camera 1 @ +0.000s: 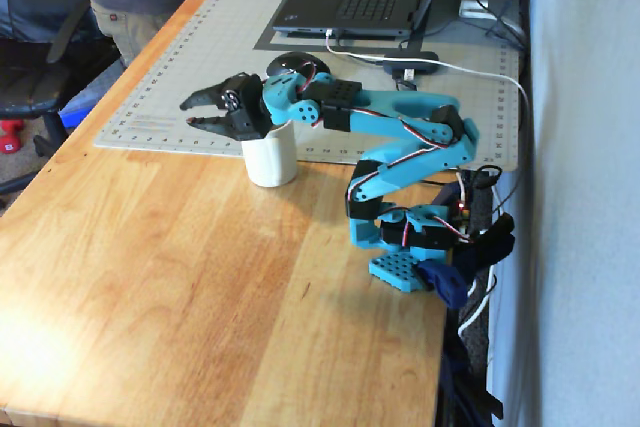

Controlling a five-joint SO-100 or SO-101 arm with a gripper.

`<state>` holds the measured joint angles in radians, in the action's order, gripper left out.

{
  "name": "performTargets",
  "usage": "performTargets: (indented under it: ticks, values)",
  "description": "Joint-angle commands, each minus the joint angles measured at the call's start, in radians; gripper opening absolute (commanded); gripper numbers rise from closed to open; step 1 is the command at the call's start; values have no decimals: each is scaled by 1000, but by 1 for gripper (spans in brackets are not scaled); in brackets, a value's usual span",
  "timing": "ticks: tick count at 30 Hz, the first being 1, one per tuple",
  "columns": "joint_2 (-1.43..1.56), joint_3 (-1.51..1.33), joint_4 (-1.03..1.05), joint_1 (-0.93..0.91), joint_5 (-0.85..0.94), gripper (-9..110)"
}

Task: Grasp a pen and put it in a mug.

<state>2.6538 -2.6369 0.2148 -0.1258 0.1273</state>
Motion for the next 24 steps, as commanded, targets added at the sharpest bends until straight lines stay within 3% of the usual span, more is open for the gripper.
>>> performTargets:
  ticks: [1, 11, 24]
  values:
    - [120, -80, -18, 38, 75, 7]
    - [367, -353, 43, 58, 74, 5]
    - [658, -456, 646, 71, 74, 5]
